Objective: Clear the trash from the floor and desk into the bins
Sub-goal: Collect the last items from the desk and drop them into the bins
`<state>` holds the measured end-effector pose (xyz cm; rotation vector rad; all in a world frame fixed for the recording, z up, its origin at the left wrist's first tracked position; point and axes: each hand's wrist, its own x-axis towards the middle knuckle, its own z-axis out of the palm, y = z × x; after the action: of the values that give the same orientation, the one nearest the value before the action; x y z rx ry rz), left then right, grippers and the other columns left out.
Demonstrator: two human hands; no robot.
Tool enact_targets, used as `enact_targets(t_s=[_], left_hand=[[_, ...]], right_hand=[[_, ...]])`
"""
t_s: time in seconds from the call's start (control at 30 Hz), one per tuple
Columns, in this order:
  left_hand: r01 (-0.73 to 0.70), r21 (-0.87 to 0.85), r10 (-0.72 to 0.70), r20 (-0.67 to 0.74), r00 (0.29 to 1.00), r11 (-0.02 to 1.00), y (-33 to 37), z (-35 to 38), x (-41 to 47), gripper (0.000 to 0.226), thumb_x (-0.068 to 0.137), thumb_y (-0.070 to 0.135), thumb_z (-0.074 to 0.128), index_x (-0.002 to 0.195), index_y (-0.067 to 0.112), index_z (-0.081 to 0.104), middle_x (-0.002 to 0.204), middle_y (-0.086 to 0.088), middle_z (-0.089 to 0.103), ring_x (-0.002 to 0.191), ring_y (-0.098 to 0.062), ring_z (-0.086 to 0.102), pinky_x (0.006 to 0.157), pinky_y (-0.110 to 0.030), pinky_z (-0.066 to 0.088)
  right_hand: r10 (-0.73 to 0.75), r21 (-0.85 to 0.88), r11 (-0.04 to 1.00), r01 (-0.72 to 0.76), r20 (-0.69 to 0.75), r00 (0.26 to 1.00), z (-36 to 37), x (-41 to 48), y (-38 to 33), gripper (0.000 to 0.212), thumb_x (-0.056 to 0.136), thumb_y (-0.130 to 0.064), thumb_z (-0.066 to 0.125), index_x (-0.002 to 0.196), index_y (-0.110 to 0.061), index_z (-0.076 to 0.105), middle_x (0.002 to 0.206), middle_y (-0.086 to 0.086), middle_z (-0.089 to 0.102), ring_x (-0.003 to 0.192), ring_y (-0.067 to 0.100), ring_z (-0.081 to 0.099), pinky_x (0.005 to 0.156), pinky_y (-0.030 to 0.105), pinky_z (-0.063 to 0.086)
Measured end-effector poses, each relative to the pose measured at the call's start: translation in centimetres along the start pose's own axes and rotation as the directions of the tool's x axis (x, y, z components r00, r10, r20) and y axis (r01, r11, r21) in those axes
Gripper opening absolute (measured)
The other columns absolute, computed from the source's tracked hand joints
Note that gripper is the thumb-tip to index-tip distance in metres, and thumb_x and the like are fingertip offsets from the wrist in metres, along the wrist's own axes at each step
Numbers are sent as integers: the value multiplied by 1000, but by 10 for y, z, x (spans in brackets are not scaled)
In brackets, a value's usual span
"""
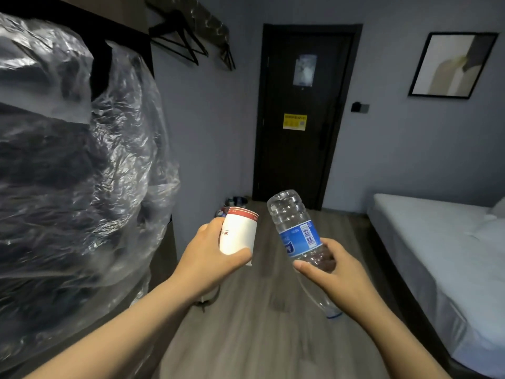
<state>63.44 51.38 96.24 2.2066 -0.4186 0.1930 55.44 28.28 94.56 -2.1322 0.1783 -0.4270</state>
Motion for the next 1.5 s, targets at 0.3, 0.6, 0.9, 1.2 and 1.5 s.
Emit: enact_targets(t_s=[0.3,0.6,0.9,1.2,1.5], left_hand=[[-57,-16,57,4,998,998,26,89,132,39,60,53,59,96,43,47,93,19,54,92,2,49,60,-20,39],[27,-25,-28,-14,1000,999,30,156,249,35,59,53,59,90,50,43,93,21,52,88,3,50,60,-17,37],[42,-87,-45,-33,998,995,-16,194,404,33,59,49,61,89,48,46,97,20,52,90,1,52,62,-20,42],[91,-65,-94,-40,995,994,-82,196,577,42,57,50,61,95,42,46,98,16,51,89,0,50,62,-19,40],[116,-60,-120,-63,991,991,-138,231,720,39,48,60,55,84,48,47,95,20,57,89,2,54,65,-23,43]], right_hand=[[-1,36,999,1,-15,1000,-48,142,72,46,74,-46,76,112,-40,53,94,-18,66,81,-14,60,58,7,44],[-2,47,999,0,36,999,-82,274,130,48,75,-49,73,115,-43,48,100,-17,63,84,-13,60,59,9,45],[-1,39,999,0,32,999,-49,432,168,44,76,-50,73,111,-46,47,96,-18,65,83,-14,60,58,8,45],[7,6,1000,-8,76,997,11,606,172,36,76,-48,73,101,-48,47,91,-20,64,81,-17,59,55,2,43],[6,9,1000,-7,127,992,58,763,219,42,75,-51,72,108,-46,45,93,-17,65,81,-6,63,68,15,49]])
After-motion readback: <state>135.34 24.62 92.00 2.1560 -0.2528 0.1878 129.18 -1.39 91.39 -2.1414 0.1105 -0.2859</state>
